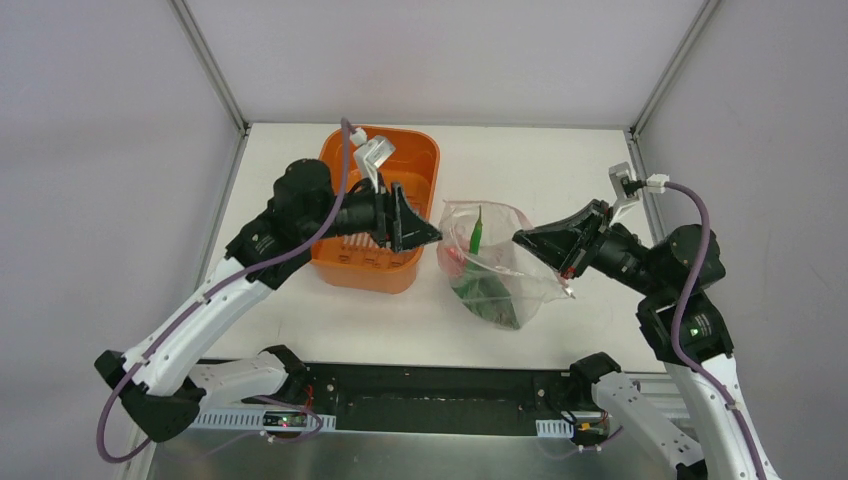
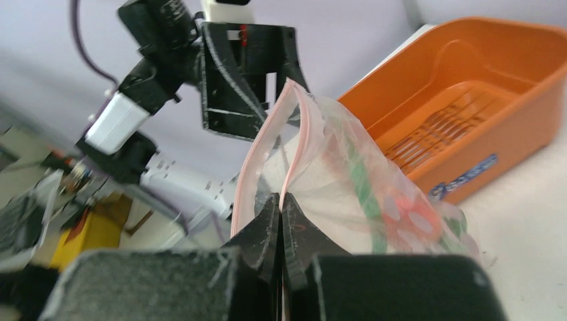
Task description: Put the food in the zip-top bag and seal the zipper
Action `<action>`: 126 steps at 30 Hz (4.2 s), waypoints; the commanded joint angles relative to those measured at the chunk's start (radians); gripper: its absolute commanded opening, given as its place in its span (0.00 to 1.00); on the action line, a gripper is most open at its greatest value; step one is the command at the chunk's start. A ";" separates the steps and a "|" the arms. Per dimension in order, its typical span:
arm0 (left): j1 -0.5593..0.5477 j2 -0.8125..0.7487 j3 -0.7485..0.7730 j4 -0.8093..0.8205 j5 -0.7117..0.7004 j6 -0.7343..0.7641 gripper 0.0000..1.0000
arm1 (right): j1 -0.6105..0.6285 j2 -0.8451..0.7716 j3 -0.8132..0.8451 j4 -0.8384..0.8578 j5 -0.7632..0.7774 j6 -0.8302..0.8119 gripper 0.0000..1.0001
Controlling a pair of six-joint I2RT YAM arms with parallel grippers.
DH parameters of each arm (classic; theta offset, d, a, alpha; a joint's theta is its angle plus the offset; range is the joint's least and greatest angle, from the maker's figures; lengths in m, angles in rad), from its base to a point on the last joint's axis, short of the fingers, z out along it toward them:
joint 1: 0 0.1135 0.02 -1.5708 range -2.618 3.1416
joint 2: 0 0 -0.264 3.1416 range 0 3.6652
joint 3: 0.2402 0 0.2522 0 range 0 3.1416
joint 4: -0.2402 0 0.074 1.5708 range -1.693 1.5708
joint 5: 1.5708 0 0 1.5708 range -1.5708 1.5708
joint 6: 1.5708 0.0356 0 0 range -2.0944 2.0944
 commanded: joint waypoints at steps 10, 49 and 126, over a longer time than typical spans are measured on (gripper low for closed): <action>-0.021 -0.355 -0.317 0.039 -0.009 0.085 0.74 | -0.002 0.127 0.021 -0.123 -0.523 -0.040 0.00; -0.021 -0.106 -0.232 0.017 -0.057 0.420 0.02 | 0.000 0.243 -0.063 -0.069 -0.317 -0.396 0.09; 0.105 -0.184 -0.370 0.094 -0.271 0.230 0.00 | -0.001 -0.183 -0.502 0.314 0.076 -0.212 0.03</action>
